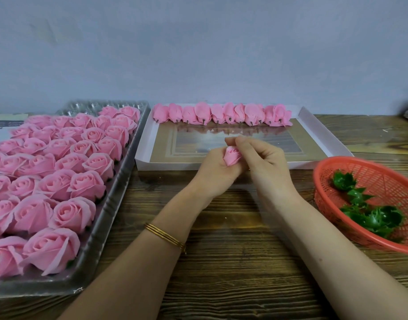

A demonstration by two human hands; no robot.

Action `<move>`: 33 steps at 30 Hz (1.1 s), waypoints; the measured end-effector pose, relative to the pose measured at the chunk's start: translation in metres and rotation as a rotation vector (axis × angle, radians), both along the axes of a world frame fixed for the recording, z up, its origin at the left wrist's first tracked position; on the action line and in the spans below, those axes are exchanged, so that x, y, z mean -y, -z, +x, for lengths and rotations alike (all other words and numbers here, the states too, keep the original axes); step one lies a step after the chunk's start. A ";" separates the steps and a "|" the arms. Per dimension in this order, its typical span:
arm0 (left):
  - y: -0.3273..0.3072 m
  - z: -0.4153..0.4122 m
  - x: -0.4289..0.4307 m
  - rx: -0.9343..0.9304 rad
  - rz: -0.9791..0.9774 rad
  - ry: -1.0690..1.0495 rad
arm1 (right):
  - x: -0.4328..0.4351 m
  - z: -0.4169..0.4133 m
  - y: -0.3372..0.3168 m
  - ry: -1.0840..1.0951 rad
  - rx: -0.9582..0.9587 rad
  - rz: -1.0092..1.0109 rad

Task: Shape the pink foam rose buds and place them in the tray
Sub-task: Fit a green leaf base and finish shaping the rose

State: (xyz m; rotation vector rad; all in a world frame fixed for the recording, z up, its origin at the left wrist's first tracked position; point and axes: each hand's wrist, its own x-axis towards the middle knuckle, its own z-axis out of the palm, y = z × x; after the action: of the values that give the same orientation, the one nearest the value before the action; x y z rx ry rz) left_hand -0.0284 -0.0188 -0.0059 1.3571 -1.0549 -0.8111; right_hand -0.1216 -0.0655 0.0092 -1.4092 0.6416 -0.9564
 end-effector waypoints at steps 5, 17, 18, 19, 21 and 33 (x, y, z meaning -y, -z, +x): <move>0.001 -0.002 0.000 -0.023 0.015 0.088 | 0.003 -0.003 -0.002 -0.127 0.045 0.096; 0.006 0.007 -0.001 -0.199 0.057 0.308 | 0.003 -0.006 -0.002 -0.332 -0.022 0.148; 0.007 0.007 -0.001 -0.200 0.056 0.310 | 0.003 -0.006 -0.001 -0.332 -0.026 0.141; 0.008 0.008 -0.001 -0.204 0.054 0.310 | 0.003 -0.006 -0.001 -0.335 -0.031 0.135; 0.009 0.009 0.000 -0.219 0.055 0.308 | 0.003 -0.006 -0.001 -0.354 -0.035 0.131; 0.006 0.010 -0.002 -0.277 0.077 0.296 | 0.009 -0.009 0.002 -0.457 -0.094 0.119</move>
State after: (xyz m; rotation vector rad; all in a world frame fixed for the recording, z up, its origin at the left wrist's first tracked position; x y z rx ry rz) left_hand -0.0181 -0.0164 -0.0122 1.1247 -1.0238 -1.2321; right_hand -0.1307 -0.0749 0.0069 -1.4183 0.4098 -0.4861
